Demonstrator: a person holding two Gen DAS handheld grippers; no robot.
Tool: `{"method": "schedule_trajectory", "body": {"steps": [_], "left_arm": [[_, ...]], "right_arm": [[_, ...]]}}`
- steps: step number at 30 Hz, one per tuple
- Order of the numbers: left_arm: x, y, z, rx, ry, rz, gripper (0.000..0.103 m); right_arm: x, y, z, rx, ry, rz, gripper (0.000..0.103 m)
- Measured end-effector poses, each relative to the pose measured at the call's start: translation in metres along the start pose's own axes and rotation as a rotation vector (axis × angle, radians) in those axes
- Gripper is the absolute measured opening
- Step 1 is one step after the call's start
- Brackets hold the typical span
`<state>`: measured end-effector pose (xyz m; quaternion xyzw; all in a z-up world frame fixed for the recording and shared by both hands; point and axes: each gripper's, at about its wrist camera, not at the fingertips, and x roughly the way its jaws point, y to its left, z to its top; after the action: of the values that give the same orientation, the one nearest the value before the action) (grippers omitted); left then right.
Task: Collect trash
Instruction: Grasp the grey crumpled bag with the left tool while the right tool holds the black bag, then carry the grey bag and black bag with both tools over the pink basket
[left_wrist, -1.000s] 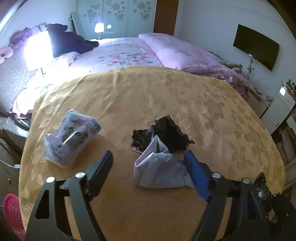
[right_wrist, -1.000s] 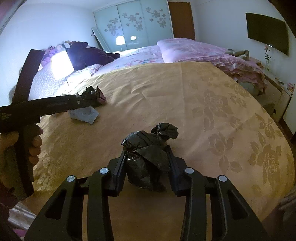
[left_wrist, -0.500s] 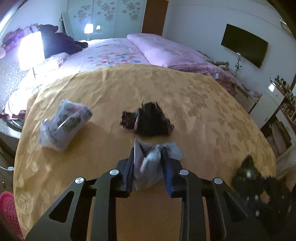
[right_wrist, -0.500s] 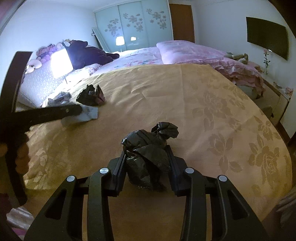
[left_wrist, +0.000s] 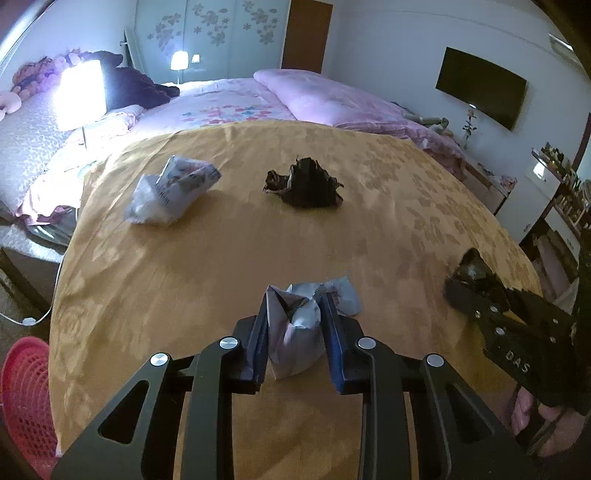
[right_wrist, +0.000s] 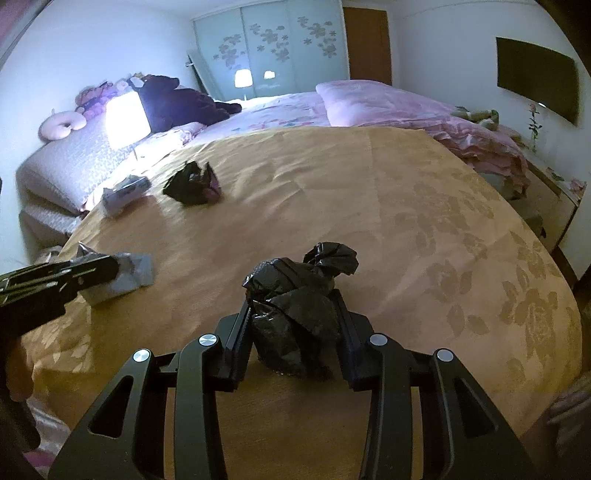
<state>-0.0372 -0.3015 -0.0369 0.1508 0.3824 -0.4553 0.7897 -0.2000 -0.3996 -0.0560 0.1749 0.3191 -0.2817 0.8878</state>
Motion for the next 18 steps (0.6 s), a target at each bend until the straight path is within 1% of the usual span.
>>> {"method": "schedule_trajectory", "body": {"steps": [6, 12, 18], "left_arm": [[-0.012, 0.001, -0.011, 0.003, 0.003, 0.026, 0.025], [-0.020, 0.005, -0.015, -0.008, -0.002, 0.034, 0.022], [-0.030, 0.010, -0.020, -0.009, -0.004, 0.041, 0.021]], "right_arm": [[-0.001, 0.016, -0.003, -0.025, 0.009, 0.026, 0.038], [-0.003, 0.024, -0.003, -0.030, 0.020, 0.054, 0.038], [-0.005, 0.037, -0.002, -0.048, 0.026, 0.089, 0.038]]}}
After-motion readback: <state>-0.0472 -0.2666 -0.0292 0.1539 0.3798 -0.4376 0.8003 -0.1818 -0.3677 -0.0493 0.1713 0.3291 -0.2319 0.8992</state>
